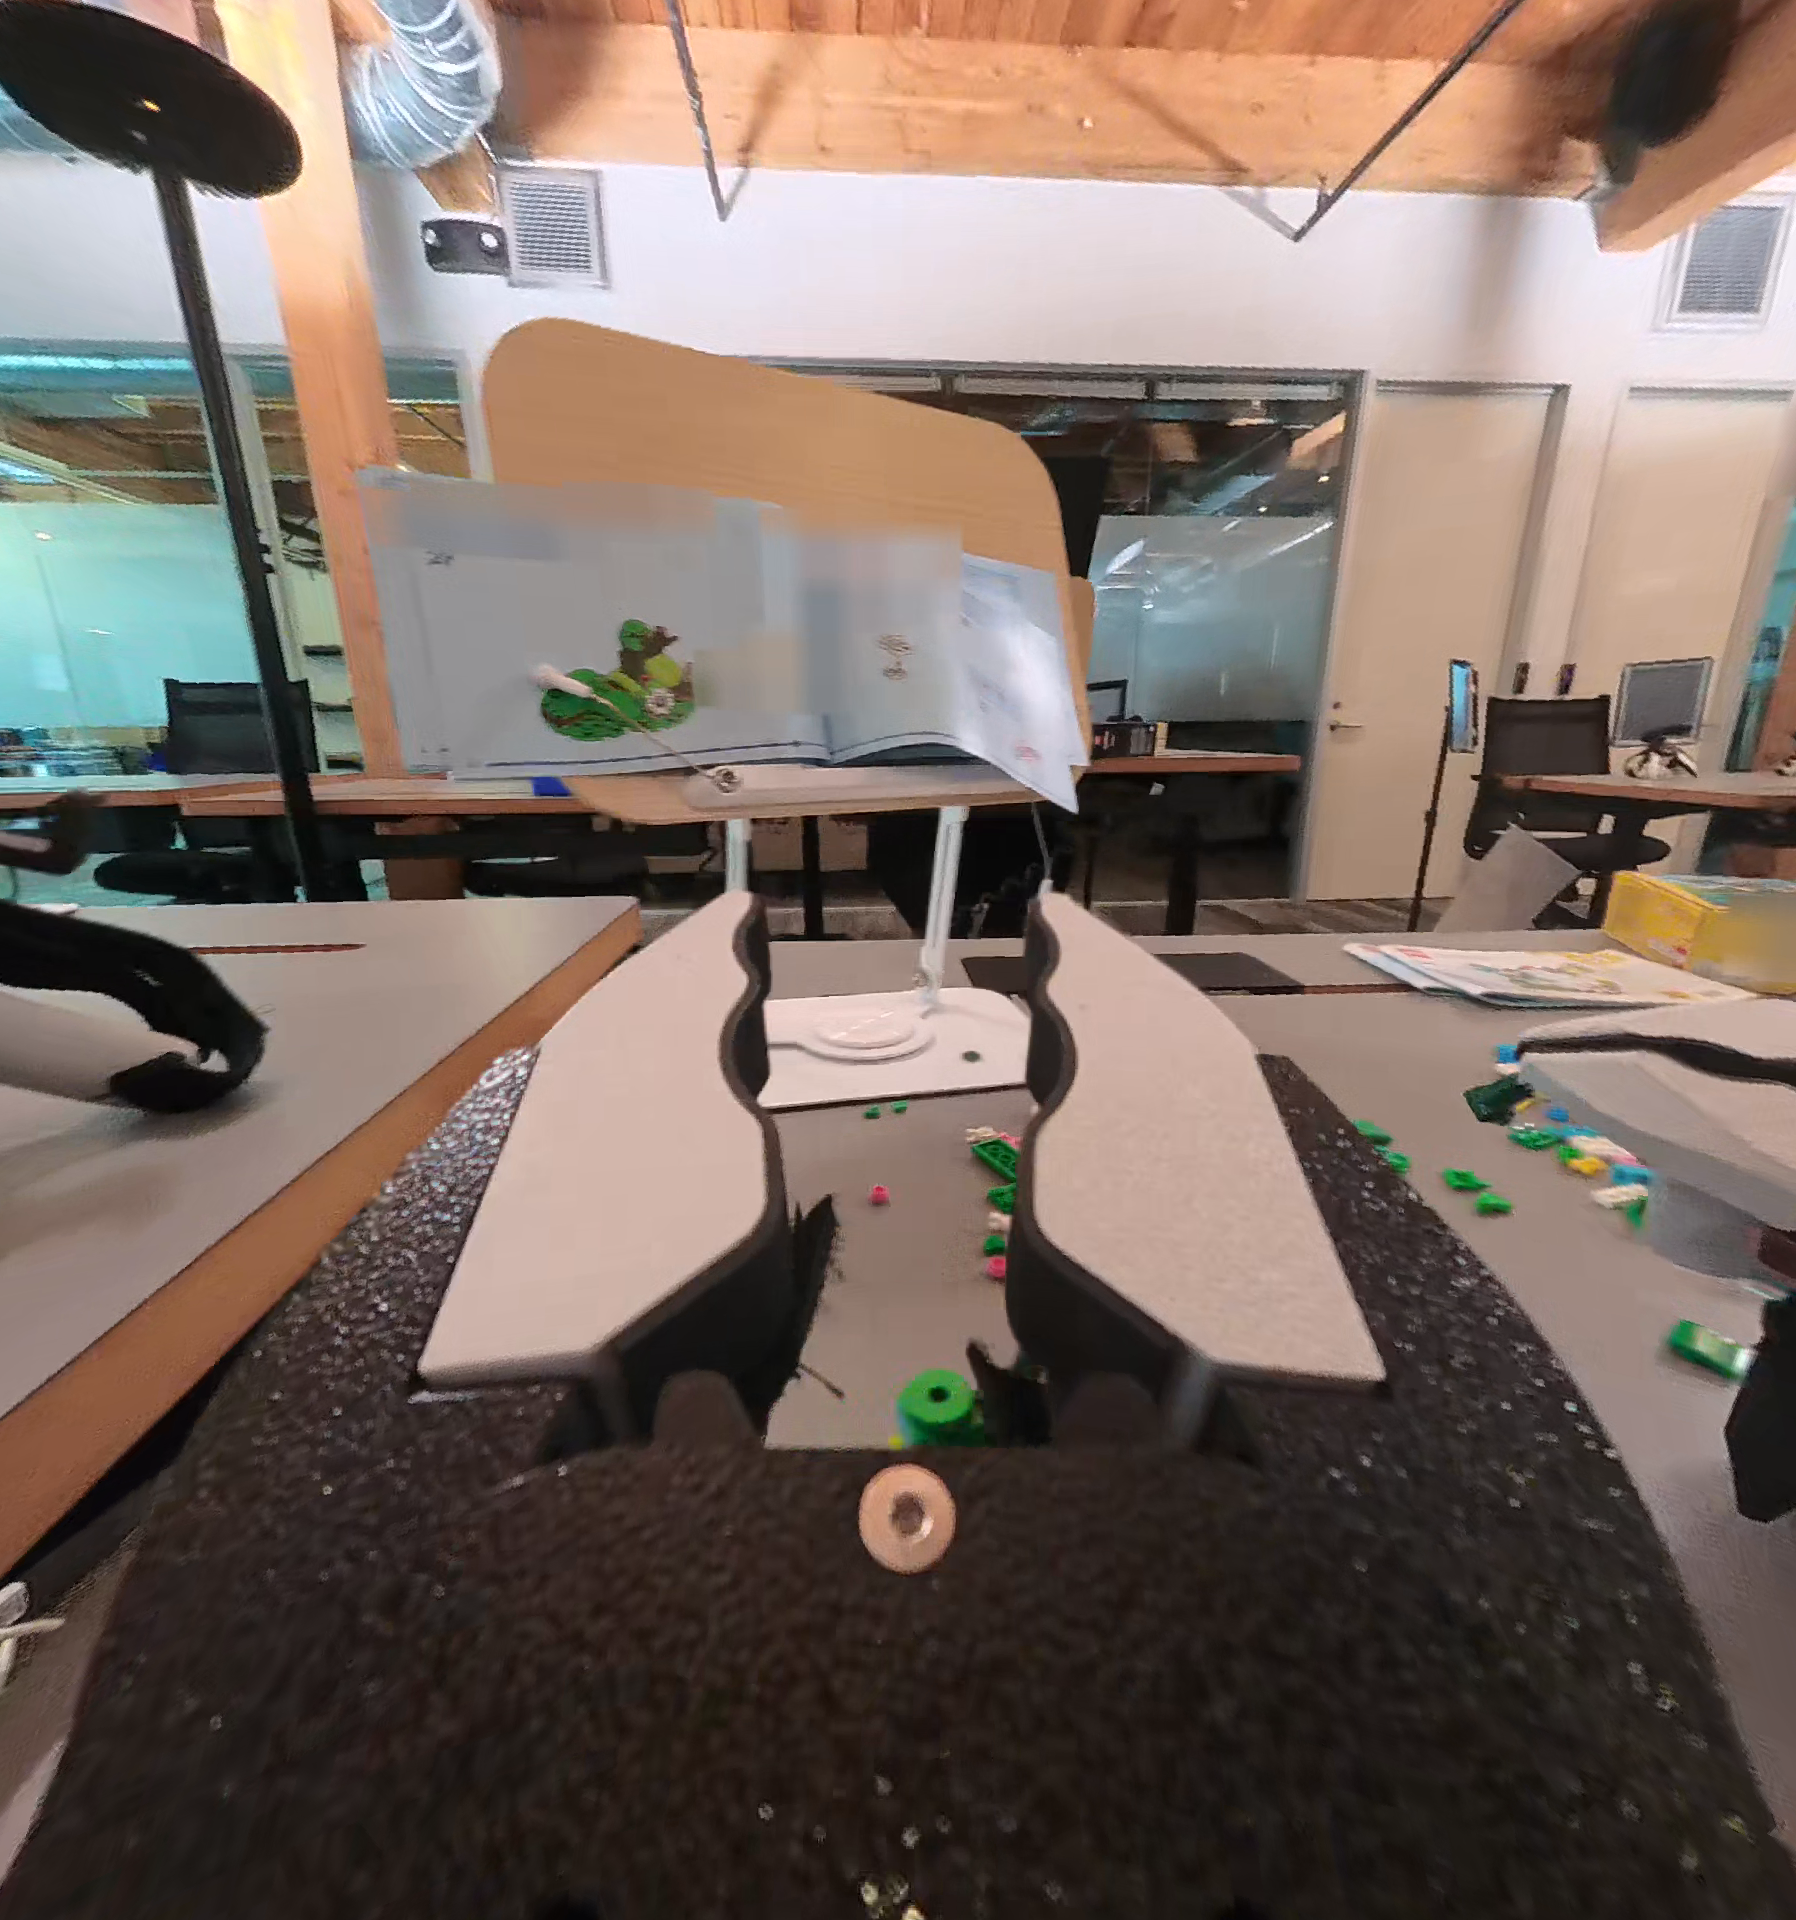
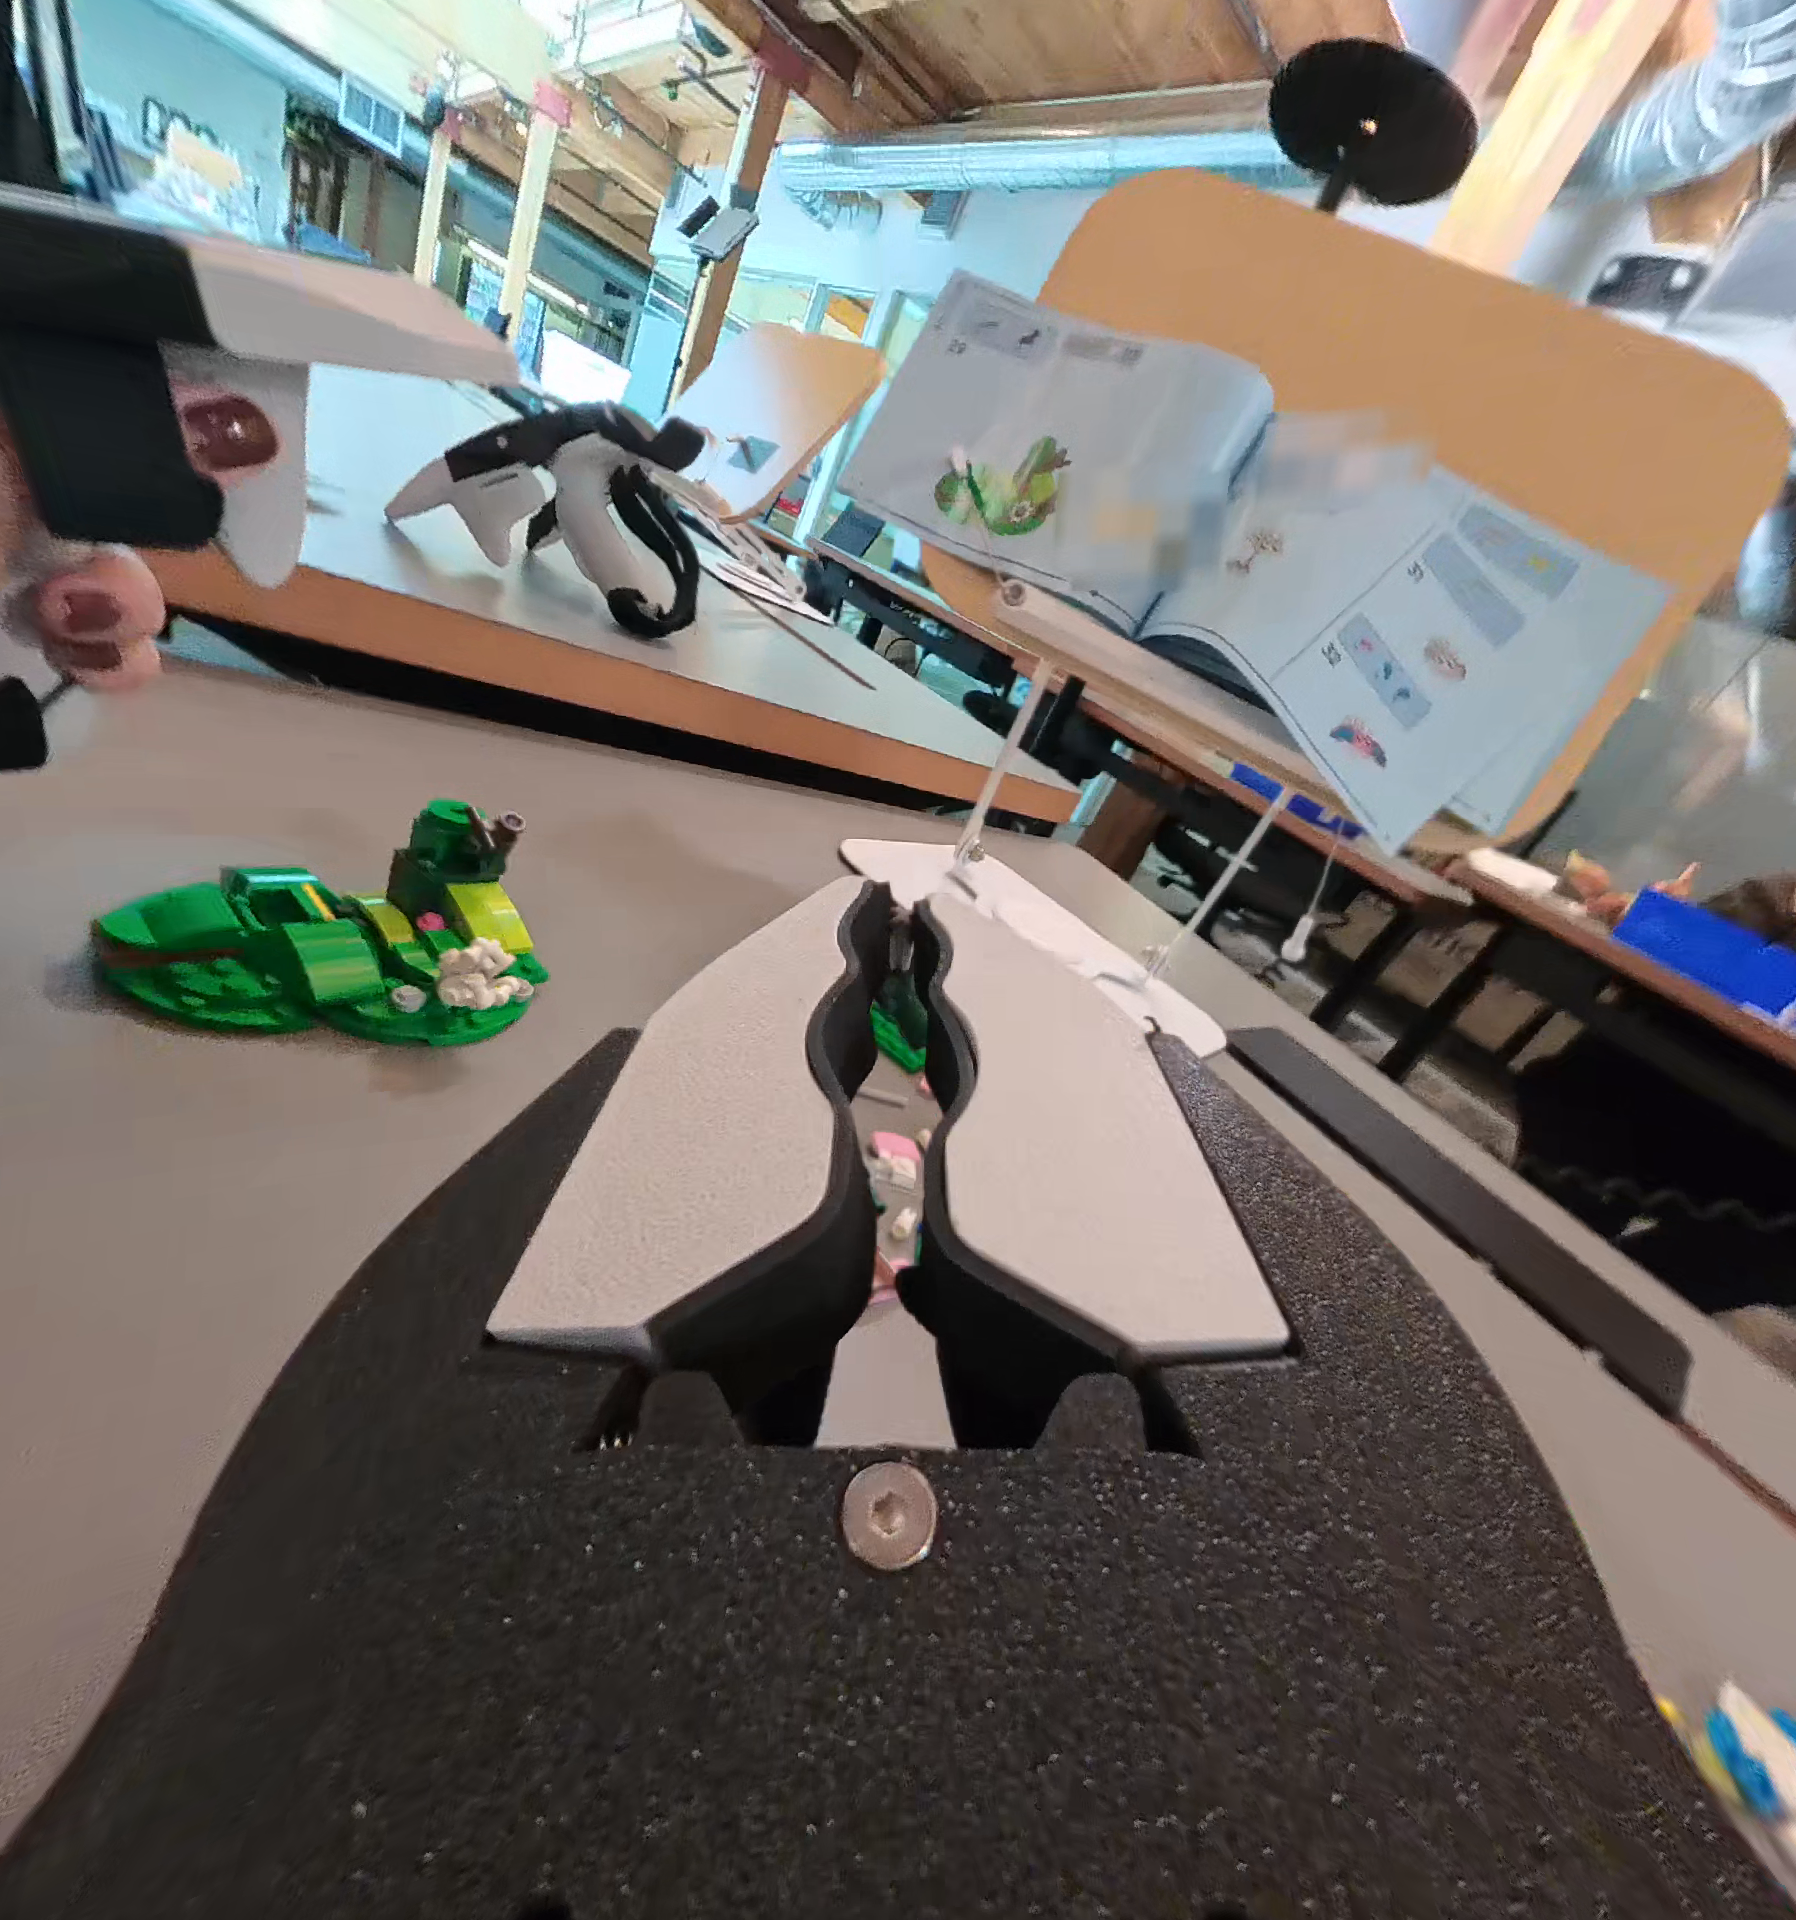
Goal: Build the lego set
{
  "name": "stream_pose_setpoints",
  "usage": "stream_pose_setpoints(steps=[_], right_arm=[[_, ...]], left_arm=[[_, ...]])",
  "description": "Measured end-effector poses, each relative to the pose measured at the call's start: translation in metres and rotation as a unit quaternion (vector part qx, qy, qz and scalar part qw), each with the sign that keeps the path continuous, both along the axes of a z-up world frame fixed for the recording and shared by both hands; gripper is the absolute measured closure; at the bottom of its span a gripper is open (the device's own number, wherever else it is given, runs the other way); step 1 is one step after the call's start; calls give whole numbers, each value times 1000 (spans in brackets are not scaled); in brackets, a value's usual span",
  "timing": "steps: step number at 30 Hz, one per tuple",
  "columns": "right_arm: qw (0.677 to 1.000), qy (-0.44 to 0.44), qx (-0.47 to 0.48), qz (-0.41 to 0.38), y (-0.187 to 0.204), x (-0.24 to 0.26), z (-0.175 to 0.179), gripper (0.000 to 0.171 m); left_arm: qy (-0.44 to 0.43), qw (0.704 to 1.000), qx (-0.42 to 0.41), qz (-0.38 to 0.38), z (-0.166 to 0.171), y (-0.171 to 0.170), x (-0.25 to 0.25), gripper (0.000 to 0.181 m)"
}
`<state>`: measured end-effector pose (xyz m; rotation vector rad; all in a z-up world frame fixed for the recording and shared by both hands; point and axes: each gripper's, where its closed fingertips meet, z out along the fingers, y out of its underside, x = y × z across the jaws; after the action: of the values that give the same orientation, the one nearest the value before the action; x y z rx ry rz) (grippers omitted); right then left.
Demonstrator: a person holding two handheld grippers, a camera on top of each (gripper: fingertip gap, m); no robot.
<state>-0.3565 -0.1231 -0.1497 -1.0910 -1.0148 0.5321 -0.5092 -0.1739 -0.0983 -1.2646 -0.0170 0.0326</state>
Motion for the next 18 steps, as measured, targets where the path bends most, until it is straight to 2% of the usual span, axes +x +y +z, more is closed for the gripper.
stream_pose_setpoints(steps=[7, 13, 18], right_arm=[[997, -28, 27, 67, -13, -26, -10, 167], [993, 0, 23, 120, -29, -20, -3, 168], [991, 4, 10, 133, -30, -20, -4, 167]], left_arm=[[17, 998, 36, 50, -5, -8, -22, 142], [29, 998, 31, 42, -8, -2, -16, 142], [3, 999, 33, 40, -9, -3, -23, 142]])
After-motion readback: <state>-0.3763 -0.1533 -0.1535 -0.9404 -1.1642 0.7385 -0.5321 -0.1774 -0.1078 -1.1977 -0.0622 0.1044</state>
